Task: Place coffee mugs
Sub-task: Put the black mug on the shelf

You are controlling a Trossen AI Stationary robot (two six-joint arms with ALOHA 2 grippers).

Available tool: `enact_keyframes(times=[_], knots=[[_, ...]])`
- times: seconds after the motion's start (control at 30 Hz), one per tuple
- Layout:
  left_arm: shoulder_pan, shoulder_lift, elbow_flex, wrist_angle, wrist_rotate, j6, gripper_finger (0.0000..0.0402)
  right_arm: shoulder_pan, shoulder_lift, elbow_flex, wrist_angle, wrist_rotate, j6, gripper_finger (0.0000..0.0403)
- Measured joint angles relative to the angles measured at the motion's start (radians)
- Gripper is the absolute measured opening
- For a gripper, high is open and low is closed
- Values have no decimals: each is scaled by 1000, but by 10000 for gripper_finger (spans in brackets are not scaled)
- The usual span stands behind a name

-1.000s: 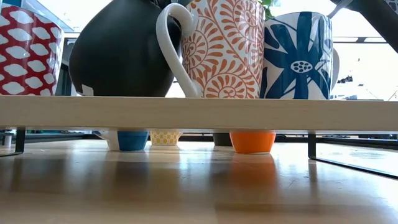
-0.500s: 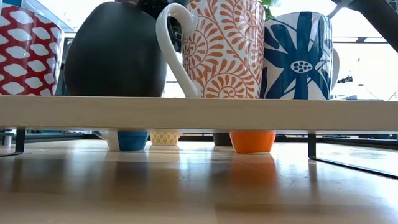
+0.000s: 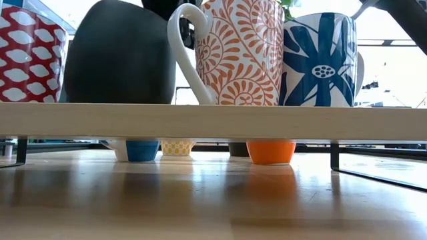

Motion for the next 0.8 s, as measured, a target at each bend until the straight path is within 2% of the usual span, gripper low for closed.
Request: enact_keyframes(times=[0.47, 0.8], knots=[[0, 0, 0, 3, 0, 0, 113, 0, -25, 1, 8, 0, 9, 71], [0, 0, 0, 3, 0, 0, 113, 0, -119, 1, 15, 1, 17, 71]])
